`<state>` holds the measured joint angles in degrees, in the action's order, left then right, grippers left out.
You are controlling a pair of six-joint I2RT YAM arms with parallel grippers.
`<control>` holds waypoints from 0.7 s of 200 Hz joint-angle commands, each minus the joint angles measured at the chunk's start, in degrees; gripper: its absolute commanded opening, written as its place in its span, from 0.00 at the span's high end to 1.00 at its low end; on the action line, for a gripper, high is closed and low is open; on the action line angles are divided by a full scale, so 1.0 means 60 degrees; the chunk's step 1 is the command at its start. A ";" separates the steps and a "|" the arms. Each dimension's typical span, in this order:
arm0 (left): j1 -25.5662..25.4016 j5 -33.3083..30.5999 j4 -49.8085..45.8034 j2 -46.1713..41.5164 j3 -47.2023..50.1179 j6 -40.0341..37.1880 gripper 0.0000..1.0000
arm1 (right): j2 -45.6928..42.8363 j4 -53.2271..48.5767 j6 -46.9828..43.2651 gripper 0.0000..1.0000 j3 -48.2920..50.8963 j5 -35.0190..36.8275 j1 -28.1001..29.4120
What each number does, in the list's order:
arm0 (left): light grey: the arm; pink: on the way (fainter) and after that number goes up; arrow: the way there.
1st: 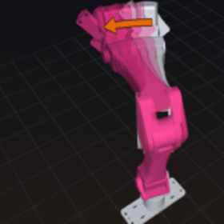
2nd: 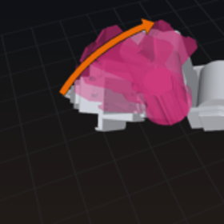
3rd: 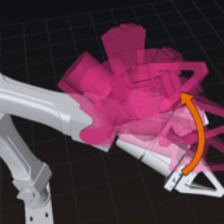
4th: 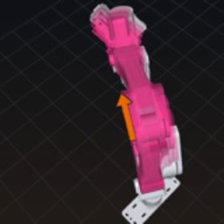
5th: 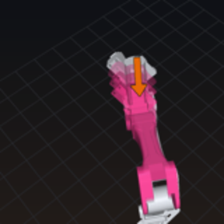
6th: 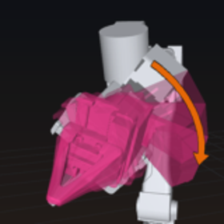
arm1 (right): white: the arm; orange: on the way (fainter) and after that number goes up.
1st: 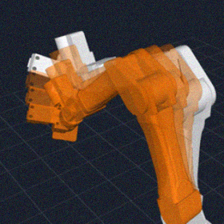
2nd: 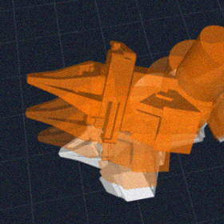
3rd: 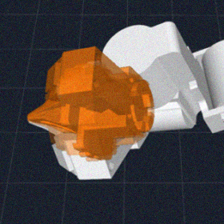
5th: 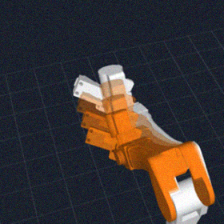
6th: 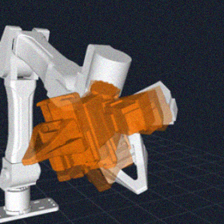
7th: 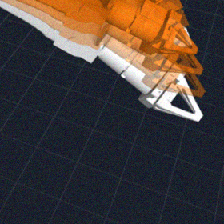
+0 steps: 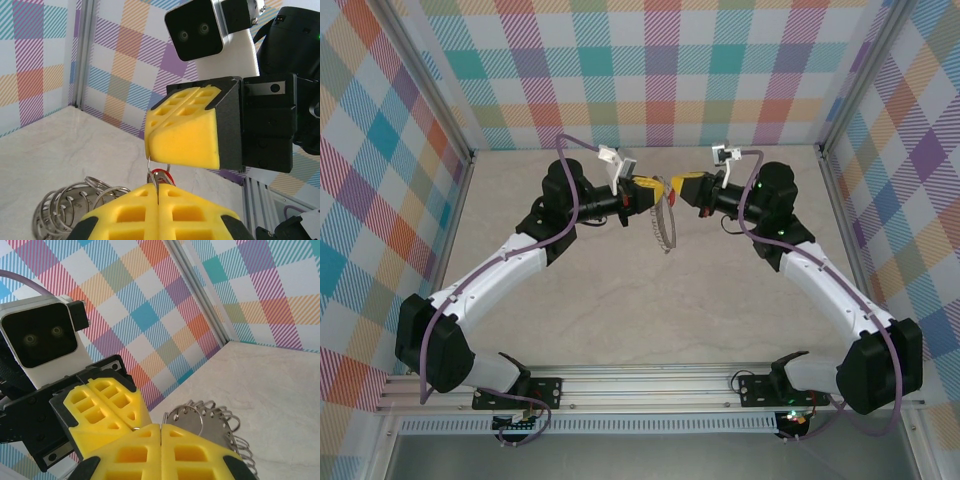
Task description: Put the keys on the keyring
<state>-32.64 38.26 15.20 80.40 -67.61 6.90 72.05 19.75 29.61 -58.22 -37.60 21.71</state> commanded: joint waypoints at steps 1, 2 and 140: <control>-0.0169 0.0274 0.0904 -0.0455 0.0046 0.0182 1.00 | -0.0059 0.0078 0.0135 1.00 0.0294 -0.0156 -0.0099; -0.0169 0.0274 0.0914 -0.0453 0.0047 0.0183 1.00 | -0.0067 0.0103 0.0160 1.00 0.0308 -0.0191 -0.0102; -0.0222 -0.1004 0.2895 -0.0439 0.0730 0.1271 1.00 | 0.0447 0.4658 0.4206 1.00 0.1382 -0.1009 -0.0089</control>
<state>-33.28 35.20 23.44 80.16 -63.83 11.99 73.52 37.69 47.40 -51.07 -42.13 21.32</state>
